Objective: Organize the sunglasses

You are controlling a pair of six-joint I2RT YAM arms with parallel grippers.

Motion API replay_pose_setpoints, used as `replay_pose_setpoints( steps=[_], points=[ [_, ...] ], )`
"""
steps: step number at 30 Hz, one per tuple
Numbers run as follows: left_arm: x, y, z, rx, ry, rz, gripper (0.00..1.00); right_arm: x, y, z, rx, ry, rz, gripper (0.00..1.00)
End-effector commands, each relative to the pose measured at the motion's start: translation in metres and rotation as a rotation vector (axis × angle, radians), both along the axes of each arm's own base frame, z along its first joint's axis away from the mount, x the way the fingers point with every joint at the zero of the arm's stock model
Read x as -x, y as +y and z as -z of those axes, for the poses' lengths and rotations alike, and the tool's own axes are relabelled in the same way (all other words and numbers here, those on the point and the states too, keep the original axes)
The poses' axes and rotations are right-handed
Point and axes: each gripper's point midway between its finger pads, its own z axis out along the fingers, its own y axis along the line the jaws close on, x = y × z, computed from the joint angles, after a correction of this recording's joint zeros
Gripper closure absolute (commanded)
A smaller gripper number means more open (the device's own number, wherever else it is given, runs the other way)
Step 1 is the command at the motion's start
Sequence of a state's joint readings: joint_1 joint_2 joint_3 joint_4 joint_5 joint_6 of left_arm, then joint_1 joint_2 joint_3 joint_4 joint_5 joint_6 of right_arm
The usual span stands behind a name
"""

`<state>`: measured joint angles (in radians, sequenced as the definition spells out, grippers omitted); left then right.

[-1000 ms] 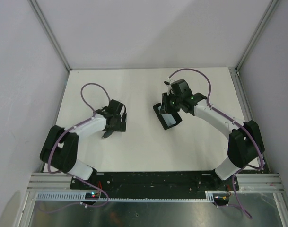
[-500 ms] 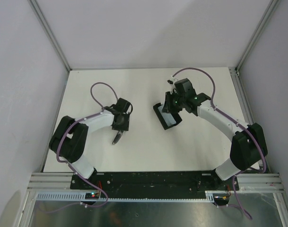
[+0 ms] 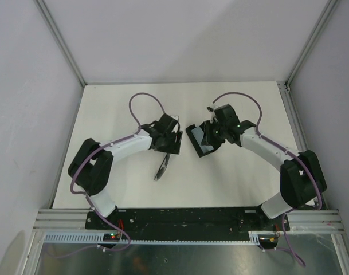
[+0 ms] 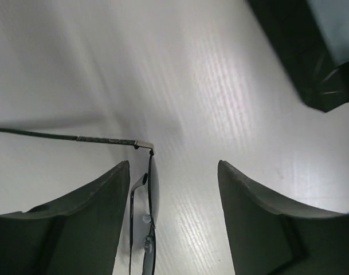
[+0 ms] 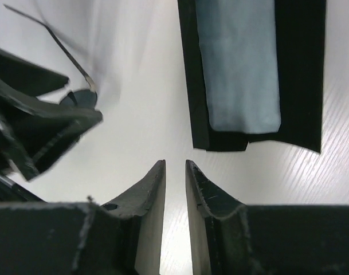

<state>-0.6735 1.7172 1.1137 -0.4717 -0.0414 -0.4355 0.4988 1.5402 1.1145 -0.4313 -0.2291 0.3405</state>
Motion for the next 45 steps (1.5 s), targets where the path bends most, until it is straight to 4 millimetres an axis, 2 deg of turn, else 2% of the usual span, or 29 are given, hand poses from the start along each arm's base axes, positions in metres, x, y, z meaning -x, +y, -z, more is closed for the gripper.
replay_pose_setpoints(
  steps=[1,3,5,8,11,15,17,20,27,31,38,45],
  points=[
    [-0.027,-0.004,-0.062,0.137,-0.119,0.000,0.33,0.017,0.013,-0.009,-0.030,-0.052,-0.024,0.77],
    [-0.037,0.013,-0.073,0.152,-0.147,-0.036,0.35,0.030,0.024,0.000,-0.023,-0.050,-0.047,0.80],
    [-0.054,0.036,-0.078,0.137,-0.174,-0.099,0.42,0.044,0.039,0.008,-0.014,-0.054,-0.082,0.87],
    [-0.082,0.065,-0.076,0.087,-0.204,-0.179,0.55,0.063,0.064,0.017,-0.005,-0.091,-0.133,0.97],
    [-0.108,0.083,-0.070,0.033,-0.225,-0.224,0.68,0.081,0.088,0.025,0.010,-0.137,-0.185,1.00],
    [-0.132,0.103,-0.048,-0.041,-0.216,-0.272,0.88,0.092,0.106,0.042,0.052,-0.169,-0.204,1.00],
    [-0.139,0.111,-0.030,-0.063,-0.184,-0.282,0.96,0.097,0.114,0.053,0.067,-0.173,-0.214,1.00],
    [-0.142,0.117,-0.011,-0.073,-0.142,-0.282,0.99,0.103,0.123,0.069,0.088,-0.170,-0.218,1.00],
    [-0.127,0.120,0.016,-0.085,-0.070,-0.266,1.00,0.105,0.140,0.094,0.072,-0.132,-0.228,1.00],
    [-0.109,0.118,0.027,-0.063,-0.025,-0.258,1.00,0.103,0.150,0.102,0.073,-0.119,-0.243,1.00],
    [-0.063,0.111,0.036,-0.024,0.033,-0.231,1.00,0.093,0.172,0.104,0.058,-0.122,-0.265,1.00],
    [-0.012,0.099,0.038,0.040,0.087,-0.206,1.00,0.066,0.190,0.107,0.041,-0.110,-0.253,1.00]
  ],
)
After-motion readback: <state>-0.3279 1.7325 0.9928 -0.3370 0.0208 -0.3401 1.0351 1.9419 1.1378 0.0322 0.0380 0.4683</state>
